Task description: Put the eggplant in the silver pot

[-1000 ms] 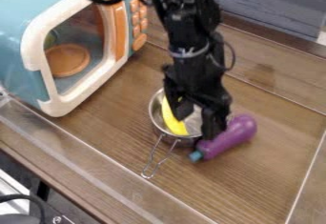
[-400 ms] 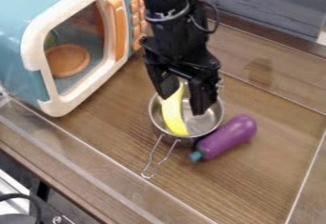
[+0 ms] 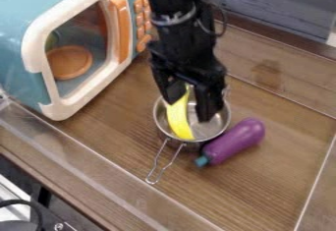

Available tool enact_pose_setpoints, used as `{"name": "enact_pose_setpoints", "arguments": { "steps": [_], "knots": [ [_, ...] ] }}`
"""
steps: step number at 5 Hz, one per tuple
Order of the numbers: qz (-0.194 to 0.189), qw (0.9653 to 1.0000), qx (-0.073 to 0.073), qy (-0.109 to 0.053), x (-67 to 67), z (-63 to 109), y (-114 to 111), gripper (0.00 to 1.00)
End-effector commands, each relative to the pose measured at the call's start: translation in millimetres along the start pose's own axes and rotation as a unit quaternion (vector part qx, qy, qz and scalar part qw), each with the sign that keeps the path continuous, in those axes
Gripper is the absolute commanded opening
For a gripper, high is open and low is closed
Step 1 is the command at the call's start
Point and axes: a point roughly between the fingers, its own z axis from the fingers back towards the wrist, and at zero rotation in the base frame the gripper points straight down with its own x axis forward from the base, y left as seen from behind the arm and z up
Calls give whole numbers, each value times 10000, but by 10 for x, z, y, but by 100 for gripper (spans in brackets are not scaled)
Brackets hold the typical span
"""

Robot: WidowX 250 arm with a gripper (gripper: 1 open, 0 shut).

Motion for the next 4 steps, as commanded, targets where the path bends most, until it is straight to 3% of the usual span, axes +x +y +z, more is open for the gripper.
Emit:
{"name": "enact_pose_setpoints", "arguments": {
  "steps": [1, 3, 4],
  "knots": [
    [-1150, 9933, -101, 89, 156, -214, -179, 100],
    [-2214, 9740, -259, 410, 353, -569, -402, 100],
    [-2085, 9761, -316, 526, 317, -753, -524, 100]
  ]
}}
